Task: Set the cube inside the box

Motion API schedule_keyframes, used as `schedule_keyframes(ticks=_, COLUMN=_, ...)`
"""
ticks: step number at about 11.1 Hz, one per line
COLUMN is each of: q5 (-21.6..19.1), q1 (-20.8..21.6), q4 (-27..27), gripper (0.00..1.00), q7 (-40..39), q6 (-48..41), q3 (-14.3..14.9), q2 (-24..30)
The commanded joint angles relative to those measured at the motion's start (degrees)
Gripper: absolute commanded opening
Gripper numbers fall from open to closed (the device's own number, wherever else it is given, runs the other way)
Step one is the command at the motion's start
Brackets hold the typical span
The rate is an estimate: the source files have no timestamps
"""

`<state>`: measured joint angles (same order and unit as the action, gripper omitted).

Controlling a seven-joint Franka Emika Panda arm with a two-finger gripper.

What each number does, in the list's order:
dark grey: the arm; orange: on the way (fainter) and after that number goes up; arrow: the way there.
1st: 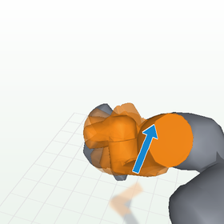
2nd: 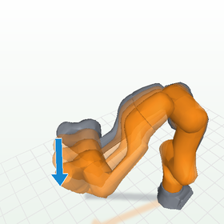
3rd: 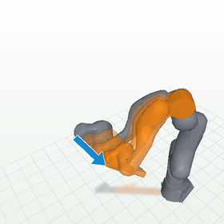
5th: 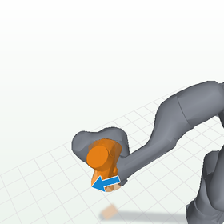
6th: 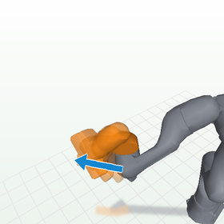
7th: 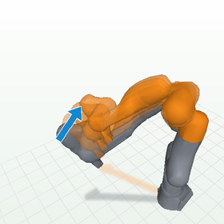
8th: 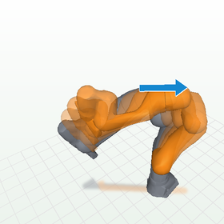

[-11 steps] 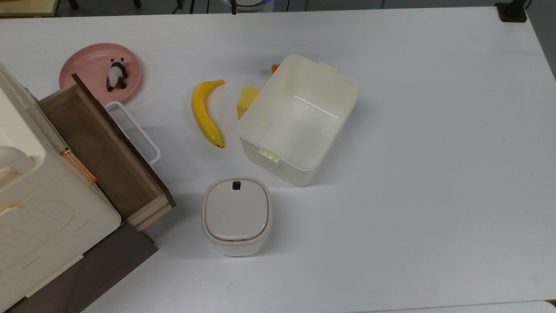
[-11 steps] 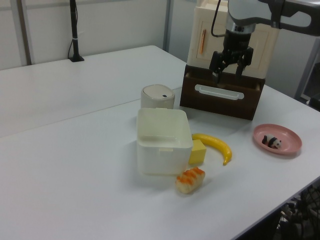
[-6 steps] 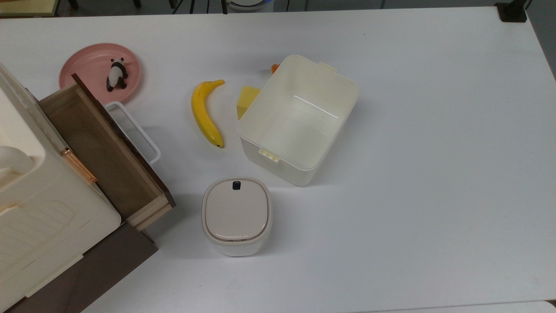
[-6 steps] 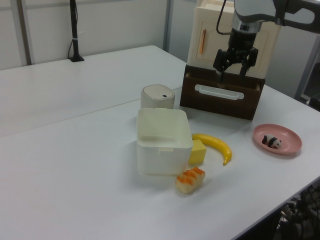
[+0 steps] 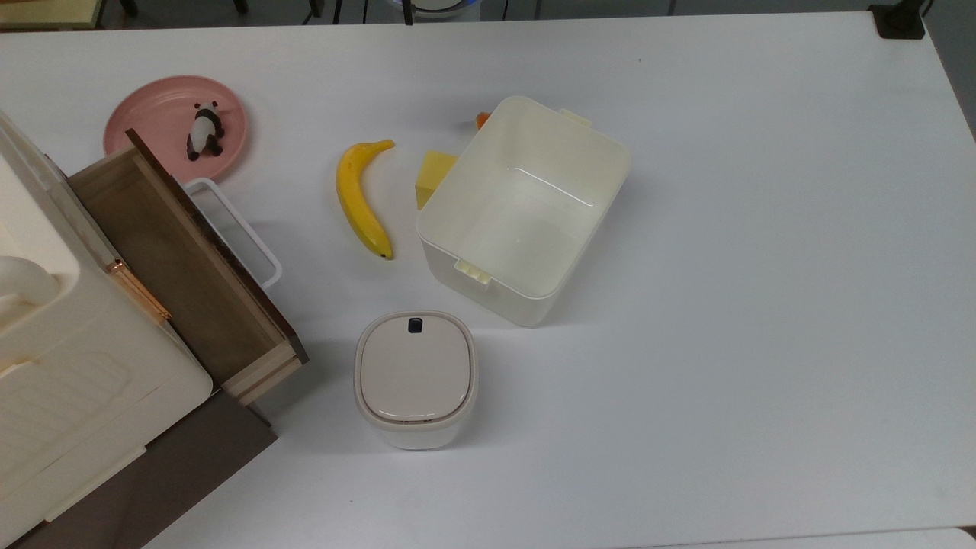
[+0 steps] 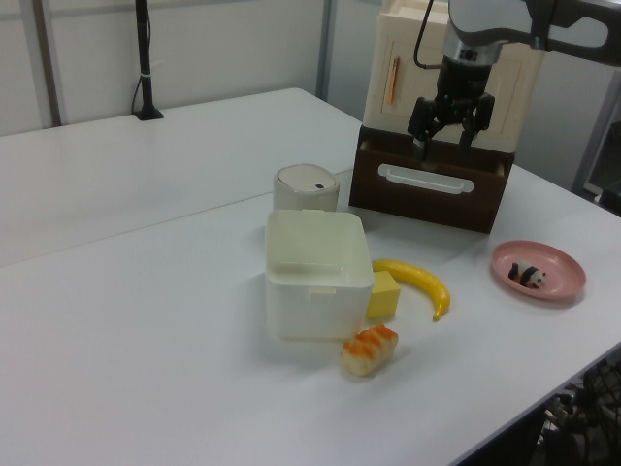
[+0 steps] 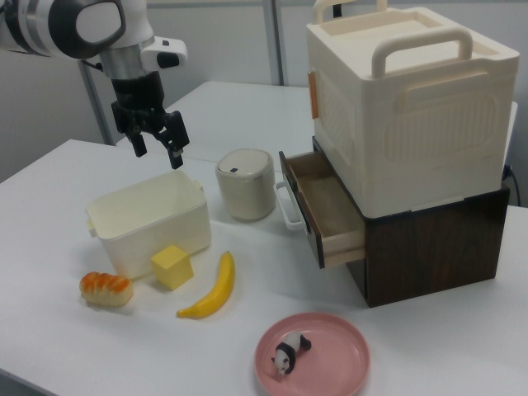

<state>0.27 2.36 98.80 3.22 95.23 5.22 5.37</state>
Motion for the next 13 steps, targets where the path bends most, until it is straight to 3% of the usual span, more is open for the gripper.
schedule_keyframes(ticks=1, q5=-1.06, q1=0.28, q4=1.3, gripper=1.0, q7=-1.01, q6=-0.75, q3=0.76, q2=1.58)
schedule_keyframes(ticks=3, q5=-1.06, q1=-0.33, q4=1.48, gripper=1.0, q7=-7.04, q6=-0.75, q3=0.59, q2=1.66)
schedule_keyframes(ticks=10, q5=-0.71, q1=-2.79, q4=2.44, gripper=1.0, q7=-52.9, q6=-2.15, q3=0.58, q2=1.58)
schedule_keyframes(ticks=13, q5=-0.27, q1=-2.88, q4=2.8, gripper=1.0, q7=-64.53, q6=-1.55, q3=0.58, q2=1.31)
